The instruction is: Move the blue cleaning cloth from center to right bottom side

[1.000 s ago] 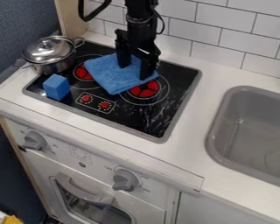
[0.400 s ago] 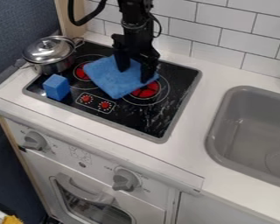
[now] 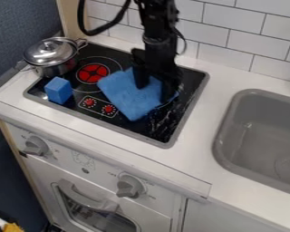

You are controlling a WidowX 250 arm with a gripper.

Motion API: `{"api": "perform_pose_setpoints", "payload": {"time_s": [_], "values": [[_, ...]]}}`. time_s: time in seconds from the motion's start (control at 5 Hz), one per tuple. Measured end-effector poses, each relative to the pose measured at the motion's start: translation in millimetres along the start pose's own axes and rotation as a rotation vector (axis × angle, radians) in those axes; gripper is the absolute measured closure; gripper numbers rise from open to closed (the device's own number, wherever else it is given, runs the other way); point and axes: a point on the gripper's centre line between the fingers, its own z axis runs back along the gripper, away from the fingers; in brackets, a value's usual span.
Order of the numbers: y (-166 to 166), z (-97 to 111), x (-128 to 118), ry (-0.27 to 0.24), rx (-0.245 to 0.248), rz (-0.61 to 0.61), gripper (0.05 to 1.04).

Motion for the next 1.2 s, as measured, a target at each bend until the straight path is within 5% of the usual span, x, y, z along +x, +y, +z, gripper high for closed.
{"api": "perform_pose_setpoints", "payload": {"time_s": [0.8, 1.2], "values": [[-57, 6, -19, 0.01, -0.073, -0.073, 0.083], [-61, 20, -12, -0.039, -0.062, -0.109, 0.083]]}}
